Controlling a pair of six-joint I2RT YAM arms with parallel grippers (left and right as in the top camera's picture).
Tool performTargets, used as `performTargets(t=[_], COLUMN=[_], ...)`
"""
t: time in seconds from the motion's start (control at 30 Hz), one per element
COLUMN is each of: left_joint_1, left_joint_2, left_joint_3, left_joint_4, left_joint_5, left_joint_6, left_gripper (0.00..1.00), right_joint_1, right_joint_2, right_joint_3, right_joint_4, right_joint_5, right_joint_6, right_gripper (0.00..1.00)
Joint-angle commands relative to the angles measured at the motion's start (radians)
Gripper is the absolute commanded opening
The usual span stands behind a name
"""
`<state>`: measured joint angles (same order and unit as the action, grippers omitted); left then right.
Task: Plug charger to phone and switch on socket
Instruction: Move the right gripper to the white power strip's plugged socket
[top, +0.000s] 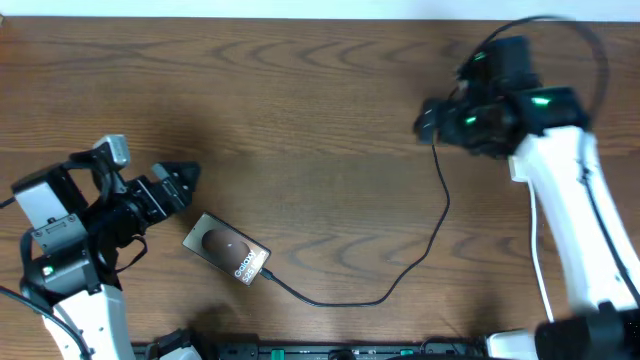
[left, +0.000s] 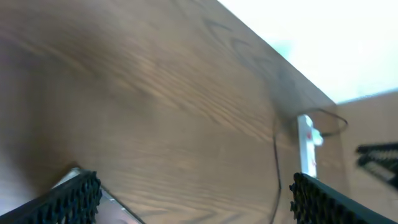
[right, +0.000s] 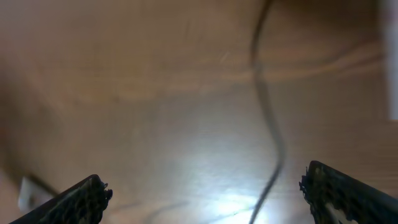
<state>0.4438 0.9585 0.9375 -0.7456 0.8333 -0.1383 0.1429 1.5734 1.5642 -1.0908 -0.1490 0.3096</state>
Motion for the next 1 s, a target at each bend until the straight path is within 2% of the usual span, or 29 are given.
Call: performTargets(t=[0.0, 0.13, 0.23, 0.3, 0.43, 0.57, 0.63, 0.83, 0.97], left_joint_1=[-0.049, -0.119, -0.176, -0.209, -0.261, -0.281, -0.282, -0.282, -0.282], left_joint_2=[-0.023, -0.027, -0.027, -0.027, -0.025, -0.025, -0.025, -0.025, -0.025], left_joint_3=[0.016, 0.016, 0.016, 0.016, 0.016, 0.016, 0.016, 0.016, 0.016], left_joint_4=[0.018, 0.06, 0.114, 0.155, 0.229, 0.266, 0.267, 0.266, 0.266], left_joint_5=[0.073, 0.073, 0.072, 0.072, 0.071, 0.071, 0.071, 0.041, 0.006], left_joint_6=[0.041, 0.045, 0.045, 0.044, 0.027, 0.002, 0.002, 0.002, 0.002], left_gripper=[0.96, 0.96, 0.96, 0.96, 0.96, 0.96, 0.96, 0.96, 0.96], right_joint_1=[-0.045, -0.114, -0.21, -0.298, -0.481, -0.634, -0.686, -0.722, -0.713], right_joint_2=[-0.09, -0.156, -0.175, -0.169, -0.117, -0.014, 0.051, 0.24, 0.323], right_joint_3=[0.067, 0.074, 0.074, 0.074, 0.074, 0.077, 0.088, 0.124, 0.124], right_joint_4=[-0.011, 0.013, 0.013, 0.015, 0.037, 0.063, 0.052, -0.002, 0.033], right_joint_5=[0.188, 0.344, 0.338, 0.261, -0.024, -0.309, -0.43, -0.495, -0.543], right_joint_6=[-0.019, -0.019, -0.047, -0.084, -0.187, -0.271, -0.366, -0.542, -0.569], right_gripper=[0.99, 0.99, 0.99, 0.99, 0.99, 0.99, 0.99, 0.99, 0.99])
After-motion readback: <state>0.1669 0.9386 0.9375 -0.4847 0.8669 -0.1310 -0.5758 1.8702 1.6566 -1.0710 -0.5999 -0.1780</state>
